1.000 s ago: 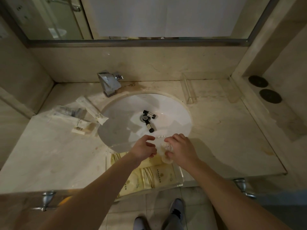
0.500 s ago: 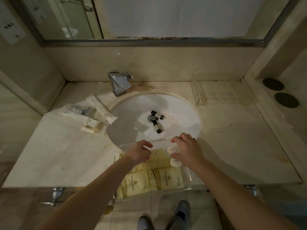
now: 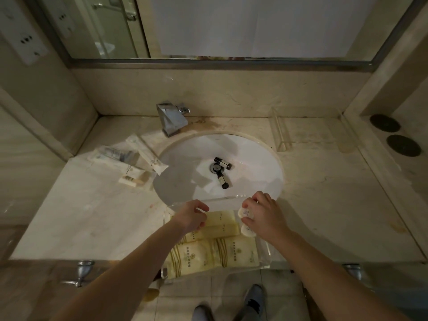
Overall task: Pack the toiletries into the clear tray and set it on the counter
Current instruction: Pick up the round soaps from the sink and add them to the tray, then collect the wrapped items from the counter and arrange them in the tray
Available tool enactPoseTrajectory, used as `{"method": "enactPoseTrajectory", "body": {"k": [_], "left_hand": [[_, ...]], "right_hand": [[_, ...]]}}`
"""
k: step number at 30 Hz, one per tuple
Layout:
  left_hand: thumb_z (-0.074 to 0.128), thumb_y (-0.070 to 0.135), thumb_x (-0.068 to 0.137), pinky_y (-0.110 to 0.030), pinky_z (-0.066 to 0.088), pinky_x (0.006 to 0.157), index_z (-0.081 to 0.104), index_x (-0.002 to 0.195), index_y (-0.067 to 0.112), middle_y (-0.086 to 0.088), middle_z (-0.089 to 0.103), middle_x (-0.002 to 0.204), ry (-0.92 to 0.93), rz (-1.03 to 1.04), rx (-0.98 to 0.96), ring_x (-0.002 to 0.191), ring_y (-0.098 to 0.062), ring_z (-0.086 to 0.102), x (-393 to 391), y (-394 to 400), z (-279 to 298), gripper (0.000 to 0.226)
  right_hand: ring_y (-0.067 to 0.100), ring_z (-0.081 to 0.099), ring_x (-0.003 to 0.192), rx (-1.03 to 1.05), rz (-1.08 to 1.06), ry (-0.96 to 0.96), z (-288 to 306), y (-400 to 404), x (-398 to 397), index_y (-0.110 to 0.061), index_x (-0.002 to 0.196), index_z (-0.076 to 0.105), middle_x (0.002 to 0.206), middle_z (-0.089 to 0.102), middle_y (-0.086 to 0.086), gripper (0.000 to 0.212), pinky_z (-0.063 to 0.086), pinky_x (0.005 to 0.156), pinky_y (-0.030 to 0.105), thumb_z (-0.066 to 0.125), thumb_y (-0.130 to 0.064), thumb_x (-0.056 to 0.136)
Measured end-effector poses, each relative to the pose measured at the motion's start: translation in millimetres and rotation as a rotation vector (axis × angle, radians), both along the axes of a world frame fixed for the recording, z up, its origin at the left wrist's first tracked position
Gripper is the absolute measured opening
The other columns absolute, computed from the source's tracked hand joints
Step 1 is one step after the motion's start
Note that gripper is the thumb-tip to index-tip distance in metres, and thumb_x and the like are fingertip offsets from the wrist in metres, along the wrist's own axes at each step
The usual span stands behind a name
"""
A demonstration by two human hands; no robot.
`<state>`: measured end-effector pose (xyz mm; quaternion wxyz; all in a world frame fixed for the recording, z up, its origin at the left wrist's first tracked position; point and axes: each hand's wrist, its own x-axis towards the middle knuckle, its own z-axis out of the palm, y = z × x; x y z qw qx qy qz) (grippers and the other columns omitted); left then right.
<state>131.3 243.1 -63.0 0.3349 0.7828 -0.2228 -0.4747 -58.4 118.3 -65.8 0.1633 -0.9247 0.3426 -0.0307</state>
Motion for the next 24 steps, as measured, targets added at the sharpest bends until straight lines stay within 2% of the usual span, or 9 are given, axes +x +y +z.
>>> {"method": "enactPoseTrajectory", "body": {"k": [3, 6, 10, 13, 18, 24], "left_hand": [[0.053, -0.001, 0.087, -0.025, 0.049, 0.060, 0.061, 0.096, 0.012, -0.010, 0.060, 0.079, 0.002, 0.007, -0.013, 0.071, -0.020, 0.058, 4.0, 1.0, 4.2, 0.018], [0.053, -0.001, 0.086, -0.030, 0.051, 0.062, 0.062, 0.097, 0.010, -0.010, 0.061, 0.078, 0.011, 0.015, -0.036, 0.070, -0.022, 0.059, 9.4, 1.5, 9.1, 0.017], [0.052, -0.003, 0.086, -0.028, 0.048, 0.053, 0.061, 0.097, 0.006, -0.012, 0.059, 0.076, 0.021, 0.060, -0.070, 0.063, -0.022, 0.058, 17.8, 4.3, 21.4, 0.017], [0.053, -0.003, 0.085, -0.026, 0.046, 0.049, 0.061, 0.095, 0.007, -0.013, 0.059, 0.080, 0.027, 0.127, -0.100, 0.060, -0.020, 0.058, 28.1, 11.8, 27.3, 0.016], [0.053, -0.004, 0.083, -0.029, 0.046, 0.051, 0.061, 0.090, 0.006, -0.013, 0.059, 0.082, 0.046, 0.273, -0.103, 0.058, -0.021, 0.058, 54.7, 36.3, 29.3, 0.015], [0.052, -0.004, 0.082, -0.030, 0.048, 0.052, 0.061, 0.088, 0.006, -0.011, 0.061, 0.076, 0.023, 0.449, -0.049, 0.056, -0.022, 0.058, 87.9, 65.0, 20.2, 0.014]], "right_hand": [[0.020, 0.049, 0.100, -0.022, -0.023, -0.032, 1.8, -1.8, 1.5, -0.019, 0.104, 0.063, 0.105, 0.054, 0.001, 0.026, 0.037, 0.084, 0.029, 0.064, -0.033, 0.082], [0.021, 0.050, 0.101, -0.030, -0.041, -0.048, 6.5, -2.9, 7.8, -0.017, 0.103, 0.064, 0.105, 0.055, 0.001, 0.022, 0.039, 0.086, 0.030, 0.061, -0.029, 0.085], [0.023, 0.053, 0.098, 0.005, -0.038, -0.107, 14.0, -1.5, 23.3, -0.015, 0.101, 0.064, 0.102, 0.058, 0.003, 0.018, 0.041, 0.084, 0.031, 0.061, -0.024, 0.086], [0.020, 0.052, 0.099, 0.055, -0.014, -0.129, 18.2, 2.9, 38.7, -0.017, 0.101, 0.064, 0.100, 0.057, 0.000, 0.016, 0.043, 0.083, 0.030, 0.058, -0.025, 0.088], [0.015, 0.054, 0.093, 0.147, 0.051, -0.163, 22.4, 17.9, 74.8, -0.017, 0.095, 0.064, 0.097, 0.059, -0.004, 0.012, 0.047, 0.077, 0.030, 0.055, -0.024, 0.089], [0.008, 0.053, 0.083, 0.251, 0.138, -0.163, 21.6, 38.9, 131.3, -0.019, 0.088, 0.062, 0.091, 0.057, -0.009, 0.009, 0.050, 0.073, 0.026, 0.054, -0.023, 0.090]]}}
